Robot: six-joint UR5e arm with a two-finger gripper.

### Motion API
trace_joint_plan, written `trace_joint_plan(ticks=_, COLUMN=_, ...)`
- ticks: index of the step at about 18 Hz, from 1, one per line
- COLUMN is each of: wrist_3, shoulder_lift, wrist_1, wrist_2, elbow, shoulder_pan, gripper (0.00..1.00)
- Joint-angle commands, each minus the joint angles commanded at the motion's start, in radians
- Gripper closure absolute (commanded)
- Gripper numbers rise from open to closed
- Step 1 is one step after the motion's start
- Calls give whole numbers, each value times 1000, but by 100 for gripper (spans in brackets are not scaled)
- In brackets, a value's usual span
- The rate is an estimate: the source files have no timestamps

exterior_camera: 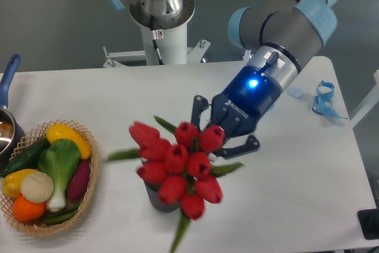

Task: Insert the flowers into the vase
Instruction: 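Carry the tulip bouquet over the dark grey vase, then lower the tulip stems down into the vase opening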

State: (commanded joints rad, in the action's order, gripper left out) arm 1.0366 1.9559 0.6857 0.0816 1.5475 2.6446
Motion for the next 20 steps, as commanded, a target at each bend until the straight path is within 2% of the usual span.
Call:
trace_joint_plan(ticks=2, wrist_3=46, shoulder_lift=-9, wrist_1=0, wrist_2=-52, elbow=58, shoulder_pan=2, gripper=85)
trace_joint_plan(ticks=4, wrist_3=54, shoulder_lift=-26, wrist_1=0, wrist_2=-63, elbow=83, shoulder_pan=2, gripper=85)
trace_joint_plan(ticks=15, wrist_3=75, shoulder_lift=-14, wrist_1=2, wrist_2=-63, elbow=97, shoulder_pan=-20, gripper=85)
trace_joint_plan(ticks=20, wrist_3=147, shoulder_lift=-2, wrist_1=2, wrist_2=-60, elbow=144, shoulder_pan=-23, gripper=85)
